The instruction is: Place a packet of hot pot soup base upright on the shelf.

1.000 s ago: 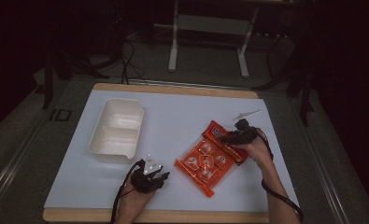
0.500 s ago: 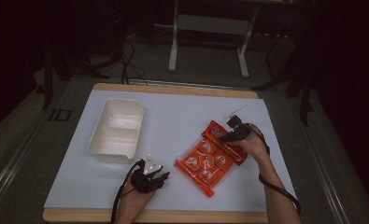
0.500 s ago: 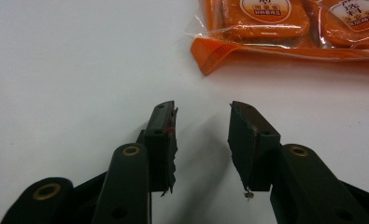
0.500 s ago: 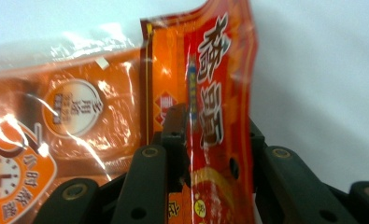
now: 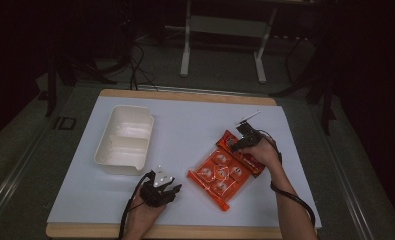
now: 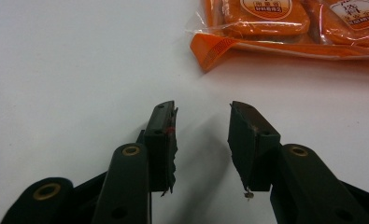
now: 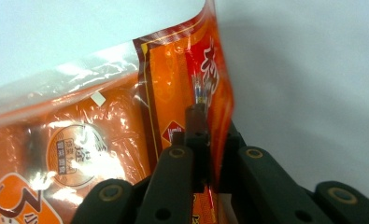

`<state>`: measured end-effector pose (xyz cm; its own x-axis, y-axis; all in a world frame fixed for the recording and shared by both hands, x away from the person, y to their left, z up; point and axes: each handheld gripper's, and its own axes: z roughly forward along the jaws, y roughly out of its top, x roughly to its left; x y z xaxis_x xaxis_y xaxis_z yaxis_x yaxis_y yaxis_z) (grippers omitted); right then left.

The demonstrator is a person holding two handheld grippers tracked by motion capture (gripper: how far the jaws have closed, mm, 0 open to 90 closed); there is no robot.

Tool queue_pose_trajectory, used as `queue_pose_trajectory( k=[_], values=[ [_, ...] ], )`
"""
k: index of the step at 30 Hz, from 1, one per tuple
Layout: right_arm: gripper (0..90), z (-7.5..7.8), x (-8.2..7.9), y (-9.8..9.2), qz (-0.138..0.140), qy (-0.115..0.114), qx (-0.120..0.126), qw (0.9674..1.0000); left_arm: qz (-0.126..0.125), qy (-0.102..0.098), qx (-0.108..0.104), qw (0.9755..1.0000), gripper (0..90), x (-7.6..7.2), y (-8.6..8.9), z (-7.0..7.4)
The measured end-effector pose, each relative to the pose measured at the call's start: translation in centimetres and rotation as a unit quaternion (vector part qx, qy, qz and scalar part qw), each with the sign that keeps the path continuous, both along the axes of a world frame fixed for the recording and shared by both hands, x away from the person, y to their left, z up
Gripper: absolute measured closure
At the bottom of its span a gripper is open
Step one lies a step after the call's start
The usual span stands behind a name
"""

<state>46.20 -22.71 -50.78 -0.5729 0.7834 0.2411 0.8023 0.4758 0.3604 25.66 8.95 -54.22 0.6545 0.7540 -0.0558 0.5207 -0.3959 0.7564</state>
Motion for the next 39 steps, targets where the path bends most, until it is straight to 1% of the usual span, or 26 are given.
queue_pose_trajectory(
  k=[3,5,7,11,16,20,21,25,29,32,34,36,38,39],
  values=[
    [89.3,0.1,-0.1,0.2,0.004,-0.008,-0.009,0.9999,0.001,0.0,-0.001,1.0,61.4,0.0,0.0,0.0],
    [89.4,0.3,-0.3,0.4,0.002,-0.016,-0.017,0.9997,0.001,0.0,-0.001,1.0,61.4,0.0,0.0,0.0],
    [89.4,0.5,-0.5,0.5,0.005,-0.025,-0.021,0.9995,0.001,0.001,-0.002,1.0,61.4,0.0,0.0,0.0],
    [89.4,1.2,-0.9,0.4,0.016,-0.036,-0.012,0.9991,0.001,0.0,-0.002,1.0,61.4,0.0,0.0,0.0],
    [89.5,2.6,-1.5,0.5,0.023,-0.051,-0.015,0.9983,0.001,0.0,-0.001,1.0,61.4,0.0,0.0,0.0],
    [89.6,3.7,-1.9,0.5,0.024,-0.059,-0.014,0.9979,0.001,0.0,-0.001,1.0,61.4,0.0,0.0,0.0],
    [89.6,4.0,-2.1,0.5,0.022,-0.058,-0.012,0.998,0.001,0.0,-0.002,1.0,61.4,0.0,0.0,0.0],
    [89.6,5.7,-2.7,0.6,0.029,-0.071,0.0,0.9971,0.002,0.0,-0.002,1.0,61.4,0.0,0.0,0.0],
    [89.7,7.4,-3.3,0.7,0.038,-0.08,0.006,0.996,0.002,-0.001,-0.002,1.0,61.4,0.0,0.0,0.0],
    [89.7,8.5,-3.7,0.9,0.044,-0.084,0.015,0.9954,0.002,-0.001,-0.002,1.0,61.3,0.0,0.0,0.0],
    [89.7,9.2,-4.0,1.0,0.045,-0.082,0.025,0.9953,0.001,-0.001,-0.002,1.0,61.3,0.0,0.0,0.0],
    [89.7,10.0,-4.2,1.0,0.053,-0.084,0.033,0.9945,0.002,-0.001,-0.003,1.0,61.3,0.0,0.0,0.0],
    [89.7,10.9,-4.6,1.0,0.056,-0.083,0.047,0.9939,0.002,-0.002,-0.002,1.0,61.3,0.0,0.1,0.0],
    [89.7,11.4,-4.7,1.0,0.057,-0.083,0.058,0.9933,0.002,-0.002,-0.003,1.0,61.3,0.0,0.0,0.0]
  ],
)
